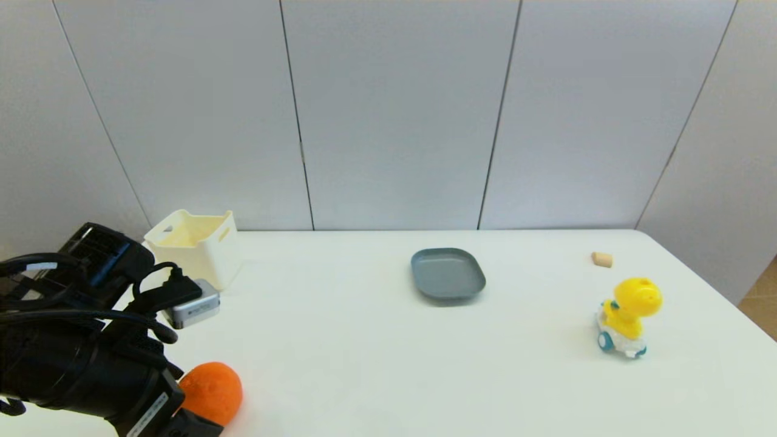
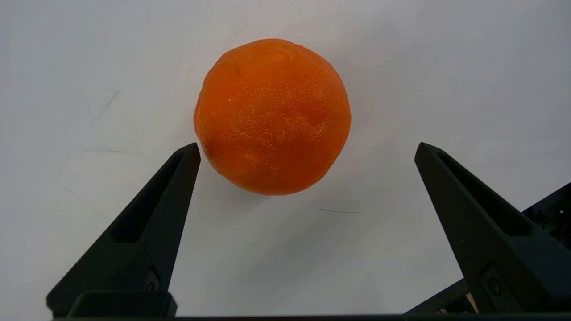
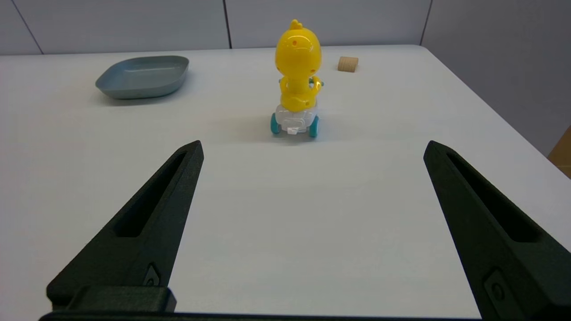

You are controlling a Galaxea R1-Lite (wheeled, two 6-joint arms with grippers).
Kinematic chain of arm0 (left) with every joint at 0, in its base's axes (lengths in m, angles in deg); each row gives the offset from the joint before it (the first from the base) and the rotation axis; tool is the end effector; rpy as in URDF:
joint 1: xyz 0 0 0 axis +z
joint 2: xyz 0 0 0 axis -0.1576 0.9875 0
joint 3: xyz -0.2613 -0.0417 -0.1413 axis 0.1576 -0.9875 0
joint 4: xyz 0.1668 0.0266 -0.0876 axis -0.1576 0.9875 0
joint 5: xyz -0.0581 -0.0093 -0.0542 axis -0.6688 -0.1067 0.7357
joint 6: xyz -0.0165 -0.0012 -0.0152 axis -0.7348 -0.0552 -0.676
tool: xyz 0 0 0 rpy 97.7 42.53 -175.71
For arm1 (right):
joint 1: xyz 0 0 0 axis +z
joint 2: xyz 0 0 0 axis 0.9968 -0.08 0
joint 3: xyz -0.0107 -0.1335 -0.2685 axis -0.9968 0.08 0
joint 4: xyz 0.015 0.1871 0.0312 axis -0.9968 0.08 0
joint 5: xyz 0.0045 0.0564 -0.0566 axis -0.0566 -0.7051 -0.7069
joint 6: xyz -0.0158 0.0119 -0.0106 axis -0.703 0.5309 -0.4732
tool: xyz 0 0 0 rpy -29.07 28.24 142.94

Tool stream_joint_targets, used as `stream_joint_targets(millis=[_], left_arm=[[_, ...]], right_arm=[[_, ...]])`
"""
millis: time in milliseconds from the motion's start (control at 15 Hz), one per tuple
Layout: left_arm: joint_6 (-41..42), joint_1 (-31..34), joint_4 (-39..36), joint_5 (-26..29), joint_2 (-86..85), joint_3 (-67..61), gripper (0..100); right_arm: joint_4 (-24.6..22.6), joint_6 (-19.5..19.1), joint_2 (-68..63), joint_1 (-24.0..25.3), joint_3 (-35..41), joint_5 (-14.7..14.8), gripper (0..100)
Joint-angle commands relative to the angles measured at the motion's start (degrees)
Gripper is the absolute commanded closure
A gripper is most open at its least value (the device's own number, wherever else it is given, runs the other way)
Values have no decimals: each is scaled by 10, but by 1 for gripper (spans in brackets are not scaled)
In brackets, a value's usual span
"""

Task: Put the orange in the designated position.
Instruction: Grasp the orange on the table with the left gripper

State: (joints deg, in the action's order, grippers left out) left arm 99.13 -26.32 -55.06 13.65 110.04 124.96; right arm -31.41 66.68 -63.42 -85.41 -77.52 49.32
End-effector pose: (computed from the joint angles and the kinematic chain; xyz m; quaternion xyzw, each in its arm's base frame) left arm 0.1736 -0.0581 0.1616 0.1747 0.5109 -0.2904 0.7900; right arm -0.0231 -0.0005 0.0765 0.0085 -0.0044 -0.0114 0.9999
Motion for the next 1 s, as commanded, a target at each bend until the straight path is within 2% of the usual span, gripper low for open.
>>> stream_joint_targets(millis=[67,1000], left_arm=[[0,4,2,-3,17,6,0],[-27,5,-2,-31,100,24,0]], right_arm=[[0,0,0,0,0,0,0],[0,0,0,0,0,0,0]])
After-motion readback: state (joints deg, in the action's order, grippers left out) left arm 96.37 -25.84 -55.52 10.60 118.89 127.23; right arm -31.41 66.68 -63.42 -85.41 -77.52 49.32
